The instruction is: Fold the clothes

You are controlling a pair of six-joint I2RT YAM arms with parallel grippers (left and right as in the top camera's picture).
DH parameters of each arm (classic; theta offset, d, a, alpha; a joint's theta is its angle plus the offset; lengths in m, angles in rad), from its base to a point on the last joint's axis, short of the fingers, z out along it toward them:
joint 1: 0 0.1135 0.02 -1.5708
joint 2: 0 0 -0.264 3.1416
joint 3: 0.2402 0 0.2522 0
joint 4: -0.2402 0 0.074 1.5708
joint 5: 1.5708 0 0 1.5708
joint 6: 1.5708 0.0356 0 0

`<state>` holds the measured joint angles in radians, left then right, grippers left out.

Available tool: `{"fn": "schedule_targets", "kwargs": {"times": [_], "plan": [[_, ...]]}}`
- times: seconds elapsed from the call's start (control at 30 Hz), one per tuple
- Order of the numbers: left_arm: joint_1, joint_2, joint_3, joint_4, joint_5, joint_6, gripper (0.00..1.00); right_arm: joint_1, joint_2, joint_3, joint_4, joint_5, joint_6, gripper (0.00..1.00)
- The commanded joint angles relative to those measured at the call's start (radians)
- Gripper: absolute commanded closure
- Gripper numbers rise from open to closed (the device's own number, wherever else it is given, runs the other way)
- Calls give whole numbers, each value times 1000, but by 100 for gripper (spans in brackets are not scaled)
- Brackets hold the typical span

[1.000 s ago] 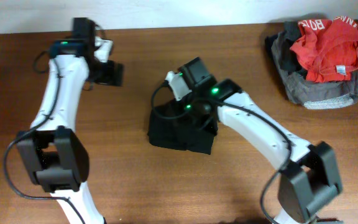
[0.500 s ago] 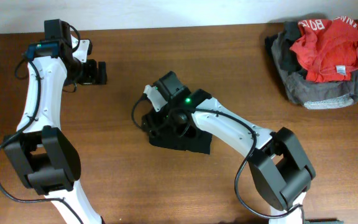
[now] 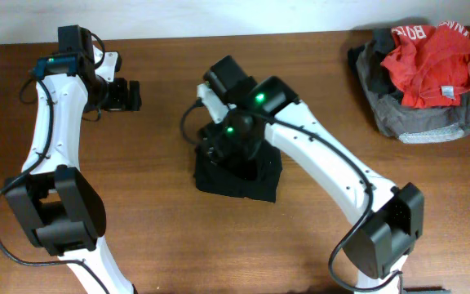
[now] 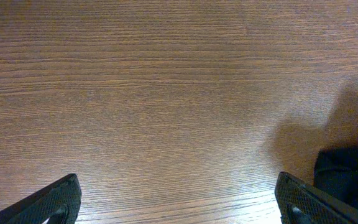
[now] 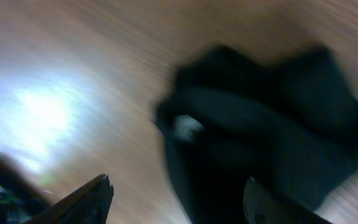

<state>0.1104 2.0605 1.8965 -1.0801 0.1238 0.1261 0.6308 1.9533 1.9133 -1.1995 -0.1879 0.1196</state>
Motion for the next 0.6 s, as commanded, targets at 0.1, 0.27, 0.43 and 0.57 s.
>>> {"fn": "schedule_targets", "kwargs": {"times": [0.1,0.27,0.43,0.57], "plan": [[-1,6,2,-4,11,-9,1,-60,39,-55,-6,122,-7,28],[-1,6,2,-4,11,-9,1,-64,79,-125,82,121,-7,34],[-3,6,2,-4,11,-9,1,-62,114,-143,146,138,-7,86],[-6,6,2,-4,12,-9,1,-62,116,-142,241,166,-7,96]]}}
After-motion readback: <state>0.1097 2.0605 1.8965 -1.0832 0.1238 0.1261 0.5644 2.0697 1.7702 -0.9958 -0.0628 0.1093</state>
